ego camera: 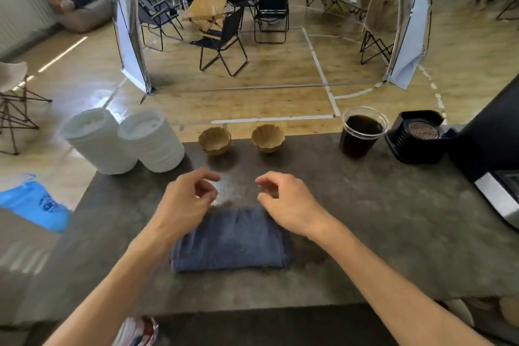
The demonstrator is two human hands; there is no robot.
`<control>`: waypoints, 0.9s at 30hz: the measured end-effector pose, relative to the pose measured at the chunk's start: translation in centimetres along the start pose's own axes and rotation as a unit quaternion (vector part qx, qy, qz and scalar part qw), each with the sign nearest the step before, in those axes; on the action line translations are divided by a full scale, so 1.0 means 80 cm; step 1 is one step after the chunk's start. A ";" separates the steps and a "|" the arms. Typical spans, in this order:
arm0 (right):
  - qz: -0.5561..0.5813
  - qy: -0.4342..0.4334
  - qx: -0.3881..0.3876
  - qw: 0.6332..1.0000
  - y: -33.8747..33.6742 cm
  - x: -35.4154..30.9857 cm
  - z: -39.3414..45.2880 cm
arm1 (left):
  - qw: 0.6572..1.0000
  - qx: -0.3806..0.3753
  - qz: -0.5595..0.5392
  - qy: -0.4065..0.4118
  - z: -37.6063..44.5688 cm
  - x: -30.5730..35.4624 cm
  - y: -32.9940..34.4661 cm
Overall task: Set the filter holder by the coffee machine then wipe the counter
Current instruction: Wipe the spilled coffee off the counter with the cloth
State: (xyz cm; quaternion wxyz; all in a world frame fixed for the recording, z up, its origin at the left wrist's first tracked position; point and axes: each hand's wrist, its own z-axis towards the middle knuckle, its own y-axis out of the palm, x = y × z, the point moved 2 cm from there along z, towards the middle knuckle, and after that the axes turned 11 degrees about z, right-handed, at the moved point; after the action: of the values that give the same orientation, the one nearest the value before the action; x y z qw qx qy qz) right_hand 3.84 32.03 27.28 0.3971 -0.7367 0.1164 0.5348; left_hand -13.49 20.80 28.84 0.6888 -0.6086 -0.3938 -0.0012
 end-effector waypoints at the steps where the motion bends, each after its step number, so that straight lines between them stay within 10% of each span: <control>1: -0.054 -0.022 -0.034 0.998 0.009 -0.002 -0.003 | 1.000 0.011 0.013 -0.003 -0.010 -0.010 -0.005; 16: -0.240 -0.074 -0.020 0.968 0.030 -0.025 -0.038 | 0.975 -0.035 0.200 0.094 -0.050 -0.053 -0.022; 27: -0.176 -0.141 0.129 0.966 -0.002 -0.098 -0.093 | 0.968 0.123 0.090 0.197 -0.095 -0.012 -0.101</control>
State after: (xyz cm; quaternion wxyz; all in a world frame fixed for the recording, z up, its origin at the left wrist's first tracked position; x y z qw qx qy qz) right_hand 5.95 24.89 35.12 0.5890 -0.6049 -0.0040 0.5359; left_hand -13.93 11.84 35.46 0.8198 -0.5398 -0.1910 -0.0099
